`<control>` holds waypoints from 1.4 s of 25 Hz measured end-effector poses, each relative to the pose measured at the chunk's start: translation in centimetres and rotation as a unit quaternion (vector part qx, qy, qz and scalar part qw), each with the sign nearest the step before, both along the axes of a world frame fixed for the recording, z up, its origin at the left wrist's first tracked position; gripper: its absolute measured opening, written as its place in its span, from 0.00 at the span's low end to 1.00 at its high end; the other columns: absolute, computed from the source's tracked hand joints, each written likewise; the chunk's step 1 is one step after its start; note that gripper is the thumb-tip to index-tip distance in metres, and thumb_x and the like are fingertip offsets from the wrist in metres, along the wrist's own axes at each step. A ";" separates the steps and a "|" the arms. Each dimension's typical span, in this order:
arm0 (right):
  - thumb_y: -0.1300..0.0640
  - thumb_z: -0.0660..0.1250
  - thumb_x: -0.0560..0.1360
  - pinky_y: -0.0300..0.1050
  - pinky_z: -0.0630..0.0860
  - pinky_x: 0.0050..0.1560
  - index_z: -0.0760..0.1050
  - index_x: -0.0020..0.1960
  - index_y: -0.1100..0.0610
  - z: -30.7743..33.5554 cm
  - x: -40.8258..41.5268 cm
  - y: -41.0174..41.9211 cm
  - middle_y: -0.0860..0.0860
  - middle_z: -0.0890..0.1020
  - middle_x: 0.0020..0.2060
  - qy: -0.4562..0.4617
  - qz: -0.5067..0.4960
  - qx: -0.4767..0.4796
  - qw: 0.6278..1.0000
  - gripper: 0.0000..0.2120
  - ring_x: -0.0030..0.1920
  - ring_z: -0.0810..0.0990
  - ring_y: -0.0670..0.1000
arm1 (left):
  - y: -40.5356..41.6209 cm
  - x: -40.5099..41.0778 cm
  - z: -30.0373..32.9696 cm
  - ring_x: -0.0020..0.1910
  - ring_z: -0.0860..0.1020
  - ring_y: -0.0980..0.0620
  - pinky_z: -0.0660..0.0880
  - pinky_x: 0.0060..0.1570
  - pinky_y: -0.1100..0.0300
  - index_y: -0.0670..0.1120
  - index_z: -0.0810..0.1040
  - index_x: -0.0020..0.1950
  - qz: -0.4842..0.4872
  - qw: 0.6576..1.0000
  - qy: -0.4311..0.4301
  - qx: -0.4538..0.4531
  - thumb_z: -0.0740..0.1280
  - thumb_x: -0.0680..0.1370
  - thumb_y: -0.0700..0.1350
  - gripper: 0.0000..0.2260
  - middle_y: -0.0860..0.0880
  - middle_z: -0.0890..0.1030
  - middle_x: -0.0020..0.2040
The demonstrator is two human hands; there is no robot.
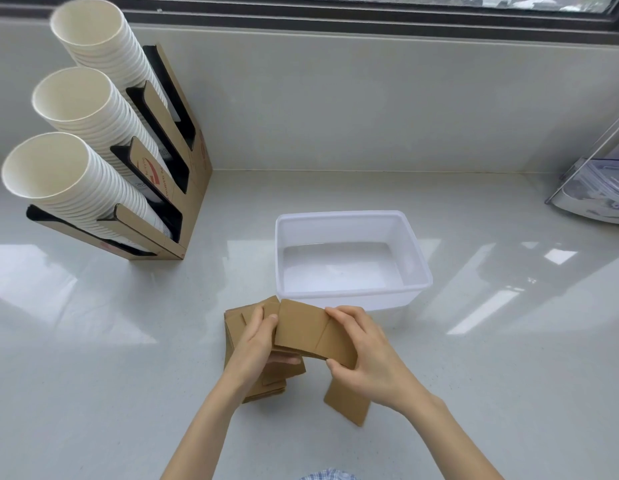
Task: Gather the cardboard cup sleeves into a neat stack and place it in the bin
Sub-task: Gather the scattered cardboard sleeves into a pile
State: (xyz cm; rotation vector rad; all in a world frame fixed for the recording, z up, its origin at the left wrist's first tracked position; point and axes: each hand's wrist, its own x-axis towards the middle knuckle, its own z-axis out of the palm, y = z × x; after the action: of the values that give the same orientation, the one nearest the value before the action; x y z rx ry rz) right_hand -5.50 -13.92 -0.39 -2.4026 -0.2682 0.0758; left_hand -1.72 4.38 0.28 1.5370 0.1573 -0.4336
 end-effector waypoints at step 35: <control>0.60 0.63 0.74 0.26 0.71 0.33 0.70 0.46 0.41 1.8 0.4 -3.7 0.42 0.82 0.40 0.092 -0.235 0.191 0.949 0.13 0.37 0.78 0.42 | 1.2 0.1 -0.9 0.41 0.77 0.56 0.78 0.28 0.67 0.47 0.67 0.55 0.055 0.996 -0.042 0.055 0.57 0.79 0.45 0.06 0.50 0.73 0.50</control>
State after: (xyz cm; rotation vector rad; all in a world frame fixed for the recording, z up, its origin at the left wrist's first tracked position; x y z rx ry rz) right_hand -5.13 -17.65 1.42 -1.9958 0.3496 0.0243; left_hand -1.60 5.56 -0.66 1.6432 0.2018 -0.2771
